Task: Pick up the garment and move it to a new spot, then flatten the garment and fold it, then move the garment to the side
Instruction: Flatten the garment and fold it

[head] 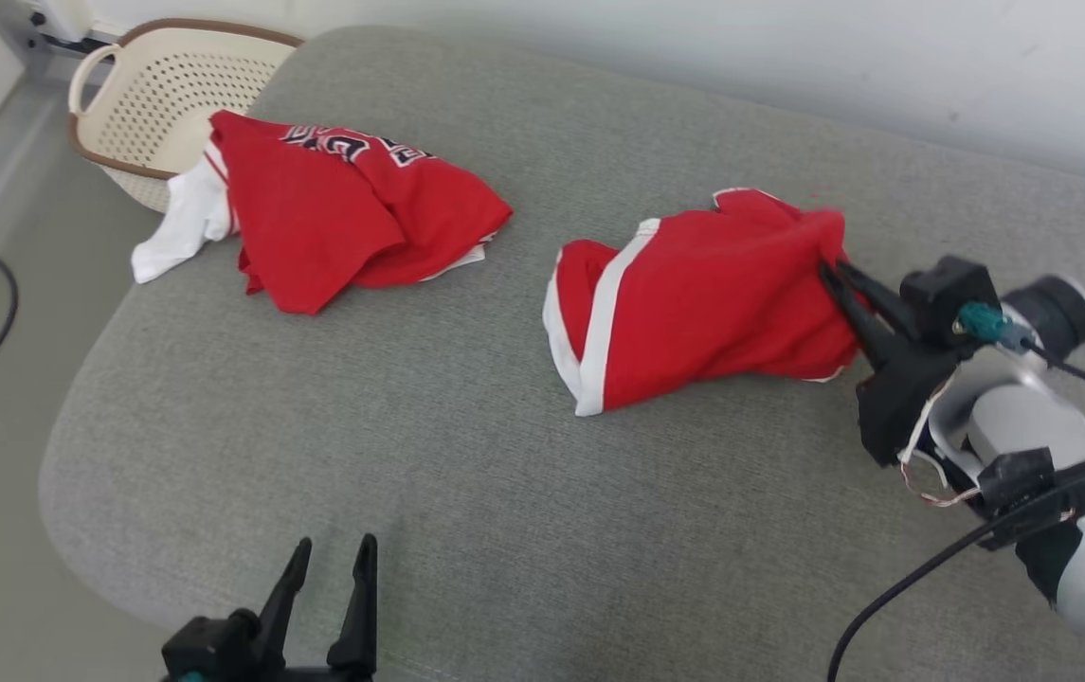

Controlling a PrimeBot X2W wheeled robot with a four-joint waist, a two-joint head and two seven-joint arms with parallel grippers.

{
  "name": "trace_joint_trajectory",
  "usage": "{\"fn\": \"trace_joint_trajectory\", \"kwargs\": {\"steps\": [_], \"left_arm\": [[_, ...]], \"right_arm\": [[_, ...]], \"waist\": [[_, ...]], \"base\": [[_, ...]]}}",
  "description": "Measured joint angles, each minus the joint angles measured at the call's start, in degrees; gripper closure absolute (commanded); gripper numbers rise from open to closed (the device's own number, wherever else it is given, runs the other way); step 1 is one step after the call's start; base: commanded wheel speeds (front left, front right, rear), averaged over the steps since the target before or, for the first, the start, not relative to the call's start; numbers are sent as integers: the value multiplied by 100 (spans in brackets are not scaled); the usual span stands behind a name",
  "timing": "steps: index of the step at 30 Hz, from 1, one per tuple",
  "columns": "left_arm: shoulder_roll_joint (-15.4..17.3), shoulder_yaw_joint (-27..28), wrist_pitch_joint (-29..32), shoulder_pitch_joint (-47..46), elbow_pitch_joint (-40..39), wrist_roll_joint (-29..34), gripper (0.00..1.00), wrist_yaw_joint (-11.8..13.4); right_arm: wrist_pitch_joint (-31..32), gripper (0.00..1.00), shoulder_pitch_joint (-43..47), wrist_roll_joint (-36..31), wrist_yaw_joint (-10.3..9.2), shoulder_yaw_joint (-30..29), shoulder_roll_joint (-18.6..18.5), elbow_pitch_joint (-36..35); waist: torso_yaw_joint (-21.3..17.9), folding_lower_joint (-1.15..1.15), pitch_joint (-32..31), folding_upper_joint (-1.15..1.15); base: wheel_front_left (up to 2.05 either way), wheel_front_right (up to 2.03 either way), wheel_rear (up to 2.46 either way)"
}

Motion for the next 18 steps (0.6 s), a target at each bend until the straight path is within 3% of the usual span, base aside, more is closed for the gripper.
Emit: {"fn": "trace_joint_trajectory", "kwargs": {"steps": [1,2,3,10,18], "left_arm": [[0,-1,0,-33,0,3,0,1],[3,11,0,-75,0,11,0,0],[2,31,0,-105,-2,32,0,0],[2,120,0,-93,43,105,0,-34],[0,192,0,59,86,160,0,-43]], "right_arm": [[0,8,95,46,0,3,-3,37],[0,8,159,99,0,-19,7,70],[-1,0,217,162,0,-64,19,129],[-1,0,801,379,0,-906,56,259],[-1,0,1146,-193,0,-1793,354,-153]], "waist": [[-34,0,19,0],[-69,0,34,0],[-104,0,46,0],[-308,-1,-77,-1],[-456,-1,-360,-1]], "base": [[0,0,0],[0,0,0],[0,0,0],[0,0,0],[0,0,0]]}}
